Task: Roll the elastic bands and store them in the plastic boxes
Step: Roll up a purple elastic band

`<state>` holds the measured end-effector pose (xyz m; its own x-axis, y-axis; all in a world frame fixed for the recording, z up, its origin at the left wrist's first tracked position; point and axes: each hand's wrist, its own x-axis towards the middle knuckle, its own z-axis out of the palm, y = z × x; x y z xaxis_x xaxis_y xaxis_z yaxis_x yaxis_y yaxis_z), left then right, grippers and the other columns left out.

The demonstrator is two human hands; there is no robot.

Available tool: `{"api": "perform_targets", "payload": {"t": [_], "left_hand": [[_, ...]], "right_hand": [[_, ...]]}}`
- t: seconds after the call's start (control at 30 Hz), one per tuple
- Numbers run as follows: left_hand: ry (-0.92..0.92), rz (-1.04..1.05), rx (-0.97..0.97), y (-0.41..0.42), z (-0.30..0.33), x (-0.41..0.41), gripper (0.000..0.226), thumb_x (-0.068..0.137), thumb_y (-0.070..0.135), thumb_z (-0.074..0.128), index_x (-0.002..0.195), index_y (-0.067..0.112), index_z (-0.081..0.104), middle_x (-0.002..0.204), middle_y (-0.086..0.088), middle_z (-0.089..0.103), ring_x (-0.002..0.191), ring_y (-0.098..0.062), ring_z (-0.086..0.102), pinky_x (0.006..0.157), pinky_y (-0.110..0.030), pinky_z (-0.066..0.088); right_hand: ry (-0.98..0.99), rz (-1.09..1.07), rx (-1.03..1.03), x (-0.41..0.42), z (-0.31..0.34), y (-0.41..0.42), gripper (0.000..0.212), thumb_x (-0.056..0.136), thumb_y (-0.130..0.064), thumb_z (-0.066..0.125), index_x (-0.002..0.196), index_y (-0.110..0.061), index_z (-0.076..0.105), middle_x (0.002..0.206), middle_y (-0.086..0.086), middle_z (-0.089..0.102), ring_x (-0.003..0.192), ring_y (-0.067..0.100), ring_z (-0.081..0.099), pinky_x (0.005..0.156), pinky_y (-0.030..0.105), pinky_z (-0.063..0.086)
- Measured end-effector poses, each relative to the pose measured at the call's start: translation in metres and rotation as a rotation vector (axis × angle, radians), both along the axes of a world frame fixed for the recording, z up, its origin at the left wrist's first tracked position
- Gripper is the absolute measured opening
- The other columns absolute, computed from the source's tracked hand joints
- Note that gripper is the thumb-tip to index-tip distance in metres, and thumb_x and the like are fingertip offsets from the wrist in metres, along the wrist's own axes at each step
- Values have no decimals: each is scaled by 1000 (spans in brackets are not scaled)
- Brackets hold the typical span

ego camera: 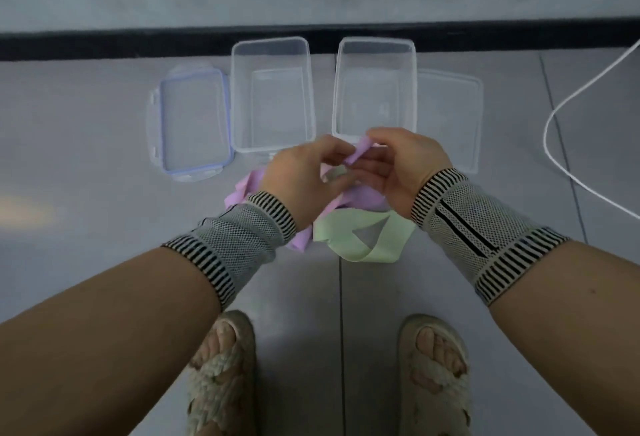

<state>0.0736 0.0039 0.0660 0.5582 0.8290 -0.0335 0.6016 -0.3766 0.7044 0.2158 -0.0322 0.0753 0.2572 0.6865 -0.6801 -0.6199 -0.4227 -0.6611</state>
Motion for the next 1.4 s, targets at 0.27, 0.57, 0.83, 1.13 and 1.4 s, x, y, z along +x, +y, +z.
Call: {"api": "perform_targets", "payload": {"t": [0.27,0.57,0.83,1.13,1.4], "left_hand": [[-233,211,-89,12,134,-24,17,87,16,63,73,27,64,73,6,66,65,-2,59,67,-20,50],[-547,347,-146,-49,266,-45,5,88,10,61,86,10,65,67,7,60,51,8,52,58,-9,43],[-677,329,-260,-101,316,-53,11,88,15,61,81,18,68,80,-7,66,77,-15,59,80,-39,53],[-839,367,-447,-124,303,-65,13,91,8,55,84,10,66,81,-10,66,78,-20,60,76,-35,52],[-830,452,-460,-116,271,-73,13,90,13,58,79,14,66,79,-8,67,76,-19,59,76,-36,47]], "right_hand": [[-234,167,169,-16,126,-7,20,87,3,51,99,-11,60,70,9,66,56,18,61,53,24,51],[-819,223,451,-47,259,-55,18,80,-10,71,78,-26,65,79,-4,66,75,9,61,76,21,50],[-783,158,510,-64,316,-98,17,79,-9,70,68,-20,65,67,-3,65,68,12,60,70,29,53],[-694,165,494,-80,301,-115,16,77,-5,71,68,-18,68,74,8,69,77,24,66,84,50,55],[-609,169,495,-90,270,-108,22,78,-1,70,64,-18,70,66,4,66,70,20,59,79,47,54]]}}
